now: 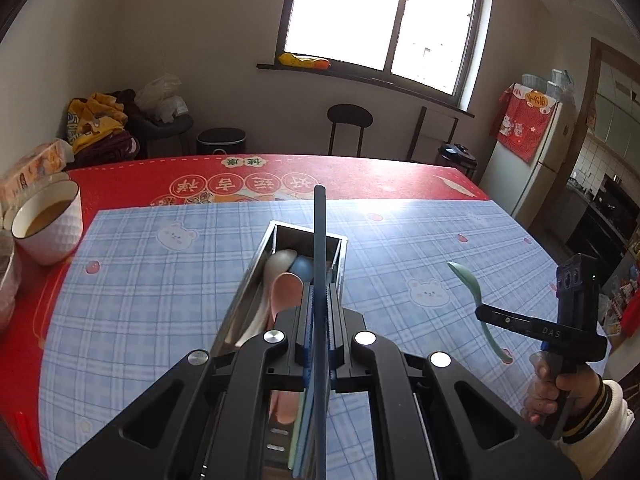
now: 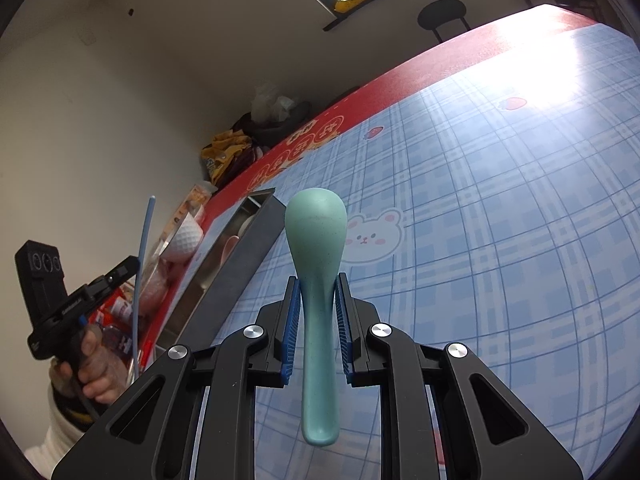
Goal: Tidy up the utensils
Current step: 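Lower the blue chopstick into the steel tray and open the left gripper, then carry the green spoon into the steel tray and open the right gripper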
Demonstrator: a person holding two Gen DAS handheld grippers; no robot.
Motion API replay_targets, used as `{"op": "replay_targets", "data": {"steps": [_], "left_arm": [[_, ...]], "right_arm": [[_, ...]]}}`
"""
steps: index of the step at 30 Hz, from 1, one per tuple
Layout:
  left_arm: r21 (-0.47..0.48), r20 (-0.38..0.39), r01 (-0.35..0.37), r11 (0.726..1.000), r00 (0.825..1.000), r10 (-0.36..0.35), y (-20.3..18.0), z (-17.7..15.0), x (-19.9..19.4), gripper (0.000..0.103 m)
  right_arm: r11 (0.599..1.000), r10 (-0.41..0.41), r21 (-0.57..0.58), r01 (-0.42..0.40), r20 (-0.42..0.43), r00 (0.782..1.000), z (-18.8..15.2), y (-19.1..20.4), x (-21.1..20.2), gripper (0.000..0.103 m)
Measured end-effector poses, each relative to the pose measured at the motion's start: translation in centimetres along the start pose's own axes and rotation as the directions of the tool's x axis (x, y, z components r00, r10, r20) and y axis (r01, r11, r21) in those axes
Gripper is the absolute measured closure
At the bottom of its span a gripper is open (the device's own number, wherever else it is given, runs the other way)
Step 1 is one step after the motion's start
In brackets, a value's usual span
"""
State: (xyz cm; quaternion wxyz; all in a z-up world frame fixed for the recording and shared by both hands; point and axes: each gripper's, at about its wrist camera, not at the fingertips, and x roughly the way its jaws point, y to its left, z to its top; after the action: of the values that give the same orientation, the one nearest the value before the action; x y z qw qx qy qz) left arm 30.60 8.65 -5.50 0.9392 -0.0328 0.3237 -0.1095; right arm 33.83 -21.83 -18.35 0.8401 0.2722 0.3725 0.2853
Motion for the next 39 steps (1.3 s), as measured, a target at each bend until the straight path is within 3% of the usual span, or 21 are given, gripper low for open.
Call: {"op": "replay_targets", "data": {"steps": [5,10,16,19,22,26,32,37,39], "left_arm": [[0.088,-0.037,-0.024,0.996,0.999,0.028,0.0,0.8,2.4,0.097],[0.190,-0.136,-0.036,0.981,0.989,0.063,-1.1,0.0,5.9,0.097],[0.231,-0.252,-0.040,0.972,0.962,0.100,-1.5,-1.2,9.4,0.097],[0.236,-0.267,-0.074,0.969,0.954,0.138,-1.2,-1.4,10.2,0.097],[0.228,-0.269,-0.063,0.972,0.955,0.125,-0.9,-1.4,10.2,0.096],[0.218,-0.228,-0.047,0.975,0.969,0.097,-1.0,-1.5,8.7,0.083],[0.177,-0.103,-0.064,0.982,0.991,0.083,-1.3,-2.3,4.9,0.061],[0.178,0.002,-0.102,0.979,0.995,0.103,-1.3,-3.8,2.1,0.042],[0.180,0.037,-0.119,0.976,0.993,0.115,-1.2,-4.4,1.2,0.029]], "right_arm": [[1.000,0.010,0.008,-0.010,0.002,1.000,0.0,-0.5,-0.4,0.085],[1.000,0.014,0.005,-0.014,0.006,1.000,0.0,-0.8,-0.8,0.085],[1.000,0.023,0.013,-0.024,0.012,1.000,0.0,-1.1,-1.1,0.085],[1.000,0.024,0.015,-0.024,0.012,1.000,0.1,-1.1,-1.2,0.085],[1.000,0.023,0.009,-0.023,0.012,1.000,0.1,-1.1,-1.3,0.085],[1.000,0.022,0.010,-0.022,0.014,1.000,0.1,-1.1,-1.2,0.085],[1.000,0.022,0.019,-0.022,0.015,1.000,0.1,-1.3,-1.3,0.085],[1.000,0.008,0.017,-0.008,0.018,1.000,0.1,-1.3,-1.3,0.085],[1.000,0.000,0.012,0.000,0.022,1.000,0.1,-1.1,-1.4,0.085]]}}
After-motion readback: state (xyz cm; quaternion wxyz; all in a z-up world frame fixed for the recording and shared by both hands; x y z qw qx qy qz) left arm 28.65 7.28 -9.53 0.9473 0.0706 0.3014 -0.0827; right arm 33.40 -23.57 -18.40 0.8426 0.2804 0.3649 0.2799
